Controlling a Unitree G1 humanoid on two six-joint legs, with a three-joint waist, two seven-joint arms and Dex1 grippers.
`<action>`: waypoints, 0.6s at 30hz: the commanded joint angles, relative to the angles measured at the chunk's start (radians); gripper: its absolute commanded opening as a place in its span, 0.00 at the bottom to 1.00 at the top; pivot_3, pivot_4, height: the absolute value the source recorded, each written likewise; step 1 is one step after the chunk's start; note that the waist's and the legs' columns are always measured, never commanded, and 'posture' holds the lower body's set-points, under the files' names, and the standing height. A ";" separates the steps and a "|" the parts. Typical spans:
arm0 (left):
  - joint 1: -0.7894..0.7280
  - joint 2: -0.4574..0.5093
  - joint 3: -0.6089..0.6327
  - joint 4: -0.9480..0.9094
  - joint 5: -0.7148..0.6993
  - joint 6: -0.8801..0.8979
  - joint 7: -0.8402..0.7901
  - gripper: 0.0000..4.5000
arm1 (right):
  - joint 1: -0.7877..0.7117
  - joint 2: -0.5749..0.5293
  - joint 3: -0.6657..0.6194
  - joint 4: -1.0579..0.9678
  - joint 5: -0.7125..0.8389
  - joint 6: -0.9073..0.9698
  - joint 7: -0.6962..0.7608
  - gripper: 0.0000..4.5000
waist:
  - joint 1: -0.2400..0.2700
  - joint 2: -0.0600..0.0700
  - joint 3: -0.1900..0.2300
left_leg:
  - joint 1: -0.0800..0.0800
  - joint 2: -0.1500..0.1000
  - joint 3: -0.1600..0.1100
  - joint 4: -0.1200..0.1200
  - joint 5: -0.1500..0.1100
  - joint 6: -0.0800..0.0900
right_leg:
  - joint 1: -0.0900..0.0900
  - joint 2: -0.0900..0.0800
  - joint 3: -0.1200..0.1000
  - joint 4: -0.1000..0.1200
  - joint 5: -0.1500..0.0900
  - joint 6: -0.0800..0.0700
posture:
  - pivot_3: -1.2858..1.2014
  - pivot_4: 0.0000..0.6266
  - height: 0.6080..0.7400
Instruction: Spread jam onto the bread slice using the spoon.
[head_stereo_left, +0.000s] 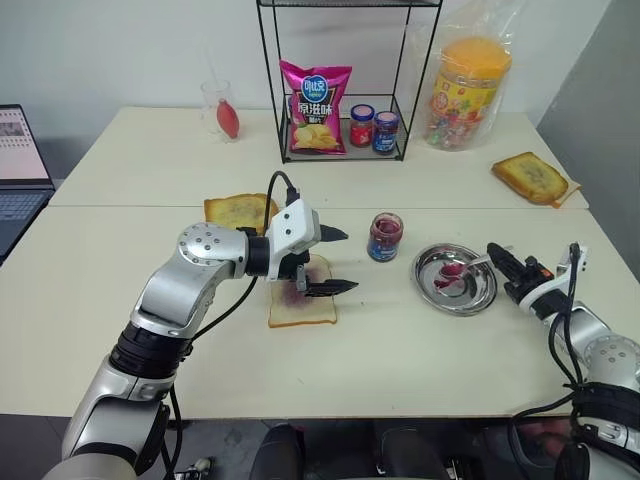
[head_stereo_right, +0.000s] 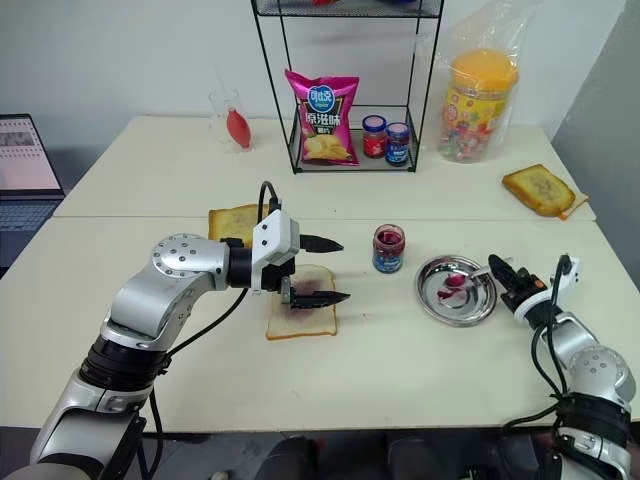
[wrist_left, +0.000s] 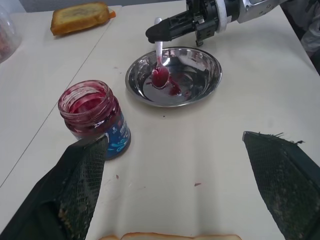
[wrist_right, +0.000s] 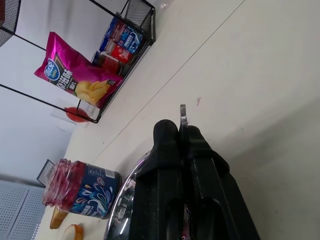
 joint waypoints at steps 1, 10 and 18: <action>-0.011 0.008 0.034 -0.022 -0.021 -0.012 -0.004 1.00 | 0.025 -0.027 0.002 -0.174 0.021 0.038 -0.023 0.01 | 0.000 0.000 0.000 | 0.000 0.000 0.000 0.000 0.000 0.000 | 0.000 0.000 0.000 0.000 0.000 0.000 | 0.52 0.24 1.00; 0.038 0.035 0.193 0.016 -0.066 0.034 0.092 1.00 | -0.162 -0.037 0.054 -0.488 0.169 0.117 -0.244 0.01 | -0.011 0.003 0.002 | -0.001 0.001 -0.001 0.000 0.000 0.000 | -0.001 0.001 0.000 0.000 0.000 0.000 | 0.52 0.24 1.00; 0.071 -0.010 0.202 -0.005 -0.066 0.034 0.198 1.00 | -0.316 -0.031 0.284 -0.474 -0.043 0.044 -0.200 0.01 | -0.002 0.004 0.002 | -0.002 0.001 -0.001 -0.001 0.000 0.000 | -0.002 0.000 -0.001 -0.001 0.000 0.000 | 0.52 0.24 1.00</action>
